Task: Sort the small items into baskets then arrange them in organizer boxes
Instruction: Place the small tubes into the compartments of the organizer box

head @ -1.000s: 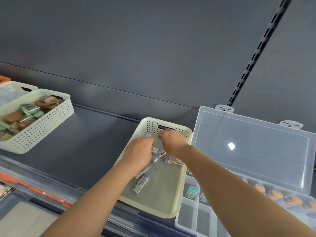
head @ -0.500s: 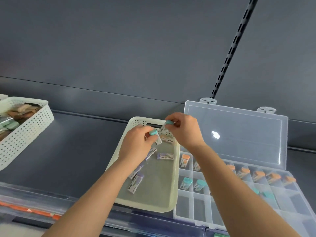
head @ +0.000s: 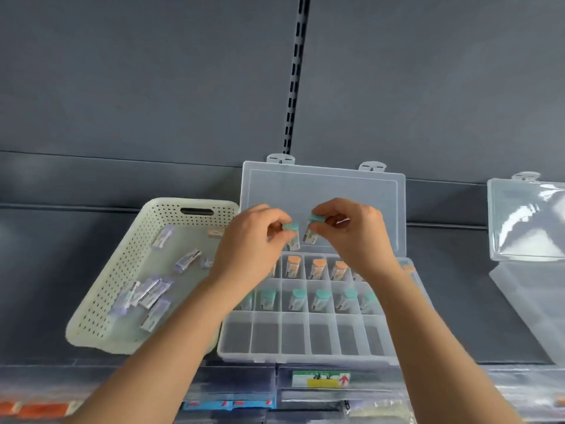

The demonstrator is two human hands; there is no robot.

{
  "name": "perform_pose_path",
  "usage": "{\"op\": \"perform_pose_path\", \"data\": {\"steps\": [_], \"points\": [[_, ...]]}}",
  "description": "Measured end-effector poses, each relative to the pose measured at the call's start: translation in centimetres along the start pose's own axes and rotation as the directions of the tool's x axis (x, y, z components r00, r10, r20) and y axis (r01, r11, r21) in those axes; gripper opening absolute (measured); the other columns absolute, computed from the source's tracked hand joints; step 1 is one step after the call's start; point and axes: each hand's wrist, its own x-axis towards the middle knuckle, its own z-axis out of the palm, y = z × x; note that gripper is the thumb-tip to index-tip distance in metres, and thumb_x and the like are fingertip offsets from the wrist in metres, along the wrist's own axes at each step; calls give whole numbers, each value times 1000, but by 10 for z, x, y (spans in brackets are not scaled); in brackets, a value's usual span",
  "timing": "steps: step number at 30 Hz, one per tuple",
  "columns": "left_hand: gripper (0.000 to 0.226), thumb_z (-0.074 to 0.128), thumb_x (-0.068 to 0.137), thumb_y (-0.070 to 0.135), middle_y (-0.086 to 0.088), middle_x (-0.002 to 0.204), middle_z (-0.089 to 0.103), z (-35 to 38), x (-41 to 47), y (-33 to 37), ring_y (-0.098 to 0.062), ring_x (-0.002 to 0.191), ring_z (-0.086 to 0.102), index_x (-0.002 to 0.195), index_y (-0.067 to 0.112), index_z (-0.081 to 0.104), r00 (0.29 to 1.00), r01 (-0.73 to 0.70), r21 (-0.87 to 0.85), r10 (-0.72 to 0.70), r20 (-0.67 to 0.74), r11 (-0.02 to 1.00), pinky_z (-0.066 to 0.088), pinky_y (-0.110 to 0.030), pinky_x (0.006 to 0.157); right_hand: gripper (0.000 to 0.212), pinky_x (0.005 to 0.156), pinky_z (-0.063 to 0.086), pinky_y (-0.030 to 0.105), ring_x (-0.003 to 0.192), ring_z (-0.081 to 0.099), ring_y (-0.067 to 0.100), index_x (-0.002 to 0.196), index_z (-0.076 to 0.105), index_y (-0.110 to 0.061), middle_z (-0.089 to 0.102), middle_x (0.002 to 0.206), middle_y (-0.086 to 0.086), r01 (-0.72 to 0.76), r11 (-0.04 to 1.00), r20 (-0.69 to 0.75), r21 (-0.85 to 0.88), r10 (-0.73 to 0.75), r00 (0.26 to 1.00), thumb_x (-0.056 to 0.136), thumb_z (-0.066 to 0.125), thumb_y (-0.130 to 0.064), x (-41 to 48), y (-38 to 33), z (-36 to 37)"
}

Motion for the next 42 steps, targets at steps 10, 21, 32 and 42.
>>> {"op": "perform_pose_path", "data": {"steps": [10, 21, 32, 42], "points": [[9, 68, 83, 24, 9, 78, 59, 88, -10, 91, -15, 75, 57, 89, 19, 72, 976, -62, 27, 55, 213, 998, 50, -34, 69, 16, 72, 51, 20, 71, 63, 7, 90, 76, -16, 70, 82, -6, -13, 992, 49, -129, 20, 999, 74, 78, -12, -38, 75, -101], [17, 61, 90, 33, 6, 93, 68, 148, -25, 115, -13, 82, 55, 100, 25, 72, 942, -158, 292, 55, 332, 943, 44, -23, 66, 14, 72, 51, 29, 74, 61, 13, 92, 75, -18, 68, 84, -3, -47, 966, 159, -255, 90, 983, 77, 76, -19, -66, 125, -126], [24, 62, 90, 35, 5, 106, 66, 168, -36, 109, -10, 91, 47, 111, 25, 71, 932, -194, 382, 49, 359, 903, 41, -23, 79, 13, 69, 49, 21, 77, 56, 10, 96, 74, -23, 64, 91, -5, -7, 936, 281, -353, 113, 953, 82, 72, -23, -82, 150, -110], [25, 61, 90, 37, 5, 106, 66, 172, -38, 103, -12, 95, 51, 111, 26, 70, 937, -178, 396, 32, 349, 901, 42, -26, 84, 15, 69, 48, 19, 77, 51, 7, 97, 71, -24, 60, 88, -9, 16, 924, 300, -382, 108, 948, 82, 72, -28, -84, 159, -110]]}}
